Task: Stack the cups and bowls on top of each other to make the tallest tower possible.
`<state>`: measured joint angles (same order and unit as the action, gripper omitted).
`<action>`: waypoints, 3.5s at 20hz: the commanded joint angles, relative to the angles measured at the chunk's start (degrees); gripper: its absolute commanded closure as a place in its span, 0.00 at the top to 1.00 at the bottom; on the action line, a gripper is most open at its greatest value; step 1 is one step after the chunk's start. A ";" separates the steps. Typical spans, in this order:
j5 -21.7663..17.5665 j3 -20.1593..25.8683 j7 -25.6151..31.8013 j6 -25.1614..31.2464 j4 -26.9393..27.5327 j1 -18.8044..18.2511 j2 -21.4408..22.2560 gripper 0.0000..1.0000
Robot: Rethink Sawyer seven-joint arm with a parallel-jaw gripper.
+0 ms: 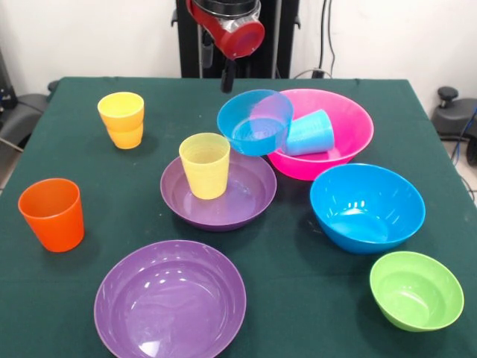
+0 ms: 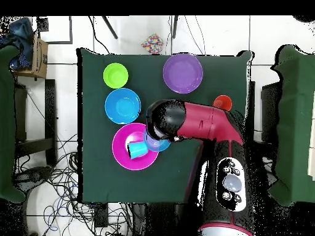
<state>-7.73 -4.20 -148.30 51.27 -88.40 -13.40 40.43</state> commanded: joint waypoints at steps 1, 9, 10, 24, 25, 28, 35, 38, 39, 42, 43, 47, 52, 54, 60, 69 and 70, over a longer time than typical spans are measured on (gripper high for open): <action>-3.02 3.59 -0.59 -5.68 1.00 2.21 -6.81 1.00; -2.58 2.21 -1.66 -2.34 3.24 5.11 -7.44 1.00; -2.39 1.89 -2.04 -1.75 3.88 5.50 -7.61 1.00; -0.85 -1.58 -3.06 6.57 17.57 6.76 -11.62 1.00; -0.75 -1.48 -2.78 6.42 18.49 6.45 -12.38 1.00; -0.57 -1.37 -2.72 5.09 20.81 5.84 -15.37 1.00; 0.62 -2.06 -3.45 10.22 32.27 6.29 -21.02 1.00; 1.42 -2.16 -3.28 13.99 36.35 6.55 -22.91 1.00; 2.15 -2.12 -3.99 14.71 36.94 6.59 -23.32 1.00; 3.16 -2.13 -3.71 17.00 39.10 6.36 -24.33 1.00; 3.55 -2.03 -3.35 18.58 40.01 6.09 -24.70 1.00; 2.16 -1.77 1.76 18.37 40.26 5.70 -24.78 1.00; 0.54 -0.22 8.91 14.53 37.39 4.89 -23.90 1.00; -0.72 0.79 14.19 15.84 39.27 4.31 -24.49 1.00; -0.83 2.34 18.14 16.05 40.96 3.06 -24.86 1.00; -1.87 5.01 27.12 11.71 35.21 -0.10 -22.47 1.00; -2.20 4.96 28.03 11.59 35.00 -0.22 -22.16 1.00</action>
<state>-5.45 -7.02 -142.21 64.85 -48.70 -12.28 16.40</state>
